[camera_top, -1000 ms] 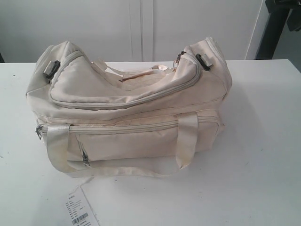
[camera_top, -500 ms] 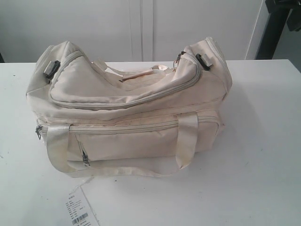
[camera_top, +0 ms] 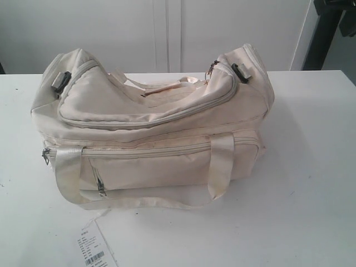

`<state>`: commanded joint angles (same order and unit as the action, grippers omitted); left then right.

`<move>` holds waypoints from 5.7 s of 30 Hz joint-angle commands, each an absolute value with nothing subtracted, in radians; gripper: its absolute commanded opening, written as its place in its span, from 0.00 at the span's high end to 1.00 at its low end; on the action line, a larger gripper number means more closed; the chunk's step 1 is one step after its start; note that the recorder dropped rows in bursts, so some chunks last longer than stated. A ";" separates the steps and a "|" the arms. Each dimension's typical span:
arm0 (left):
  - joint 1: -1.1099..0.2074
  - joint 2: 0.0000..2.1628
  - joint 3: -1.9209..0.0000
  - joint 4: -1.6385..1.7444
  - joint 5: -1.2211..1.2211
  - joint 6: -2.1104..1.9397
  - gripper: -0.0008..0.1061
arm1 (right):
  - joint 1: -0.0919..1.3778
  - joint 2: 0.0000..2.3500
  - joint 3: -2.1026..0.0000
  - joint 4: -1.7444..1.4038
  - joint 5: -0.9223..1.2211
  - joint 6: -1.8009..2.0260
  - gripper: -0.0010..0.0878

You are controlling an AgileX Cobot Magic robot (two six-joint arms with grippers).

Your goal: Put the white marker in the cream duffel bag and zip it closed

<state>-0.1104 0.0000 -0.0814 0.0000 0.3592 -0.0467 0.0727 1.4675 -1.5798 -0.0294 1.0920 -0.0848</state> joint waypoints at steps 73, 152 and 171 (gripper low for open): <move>-0.110 0.000 0.000 -0.033 0.204 -0.025 0.99 | 0.073 1.467 -1.580 -0.029 1.092 -0.094 0.99; -0.110 0.000 0.000 -0.033 0.204 -0.025 0.99 | 0.071 0.547 -0.525 0.008 0.463 -0.042 0.99; -0.110 0.000 0.000 -0.033 0.204 -0.025 0.99 | 0.071 0.206 -0.287 0.008 0.447 -0.011 0.99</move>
<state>-0.1104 0.0000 0.0000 -0.0330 0.2039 -0.0248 0.0710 0.2063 -0.2868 0.0079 0.4470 -0.0110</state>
